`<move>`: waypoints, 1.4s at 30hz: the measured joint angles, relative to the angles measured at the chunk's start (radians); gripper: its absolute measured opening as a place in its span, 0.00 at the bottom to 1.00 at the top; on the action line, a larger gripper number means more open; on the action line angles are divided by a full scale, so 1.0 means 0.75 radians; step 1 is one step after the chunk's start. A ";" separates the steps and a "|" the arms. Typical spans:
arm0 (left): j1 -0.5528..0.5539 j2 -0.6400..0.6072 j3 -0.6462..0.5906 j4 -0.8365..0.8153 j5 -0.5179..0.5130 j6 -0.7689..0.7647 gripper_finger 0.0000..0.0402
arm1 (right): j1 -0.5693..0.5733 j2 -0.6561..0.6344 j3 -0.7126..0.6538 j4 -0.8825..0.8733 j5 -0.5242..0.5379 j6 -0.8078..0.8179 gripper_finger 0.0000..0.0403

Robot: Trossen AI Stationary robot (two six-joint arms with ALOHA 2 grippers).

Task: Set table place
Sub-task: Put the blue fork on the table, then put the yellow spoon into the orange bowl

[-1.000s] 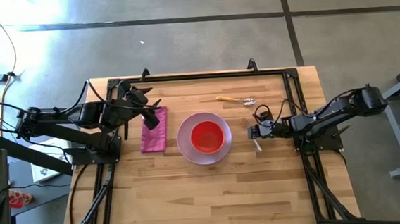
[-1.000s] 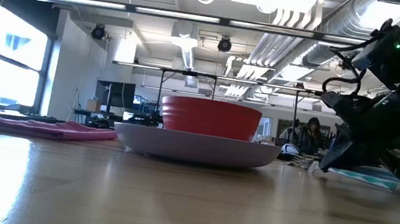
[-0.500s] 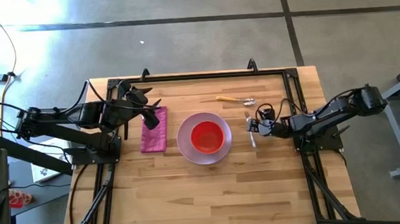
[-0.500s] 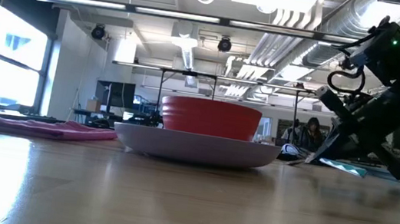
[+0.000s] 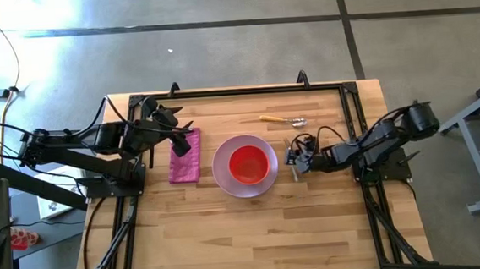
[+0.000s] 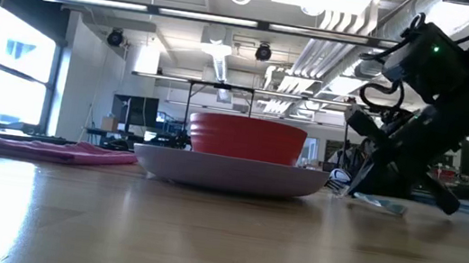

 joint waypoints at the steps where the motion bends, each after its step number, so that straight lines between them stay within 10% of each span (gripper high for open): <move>1: 0.000 0.000 0.000 -0.004 0.006 0.000 0.59 | 0.008 0.012 0.001 0.005 0.009 0.031 0.00; 23: 0.000 0.000 0.000 -0.038 0.045 0.009 0.59 | 0.097 0.047 -0.004 0.000 0.028 0.137 0.00; 42: 0.000 0.000 0.000 -0.037 0.073 -0.003 0.59 | 0.096 0.009 -0.008 -0.025 0.015 0.086 0.27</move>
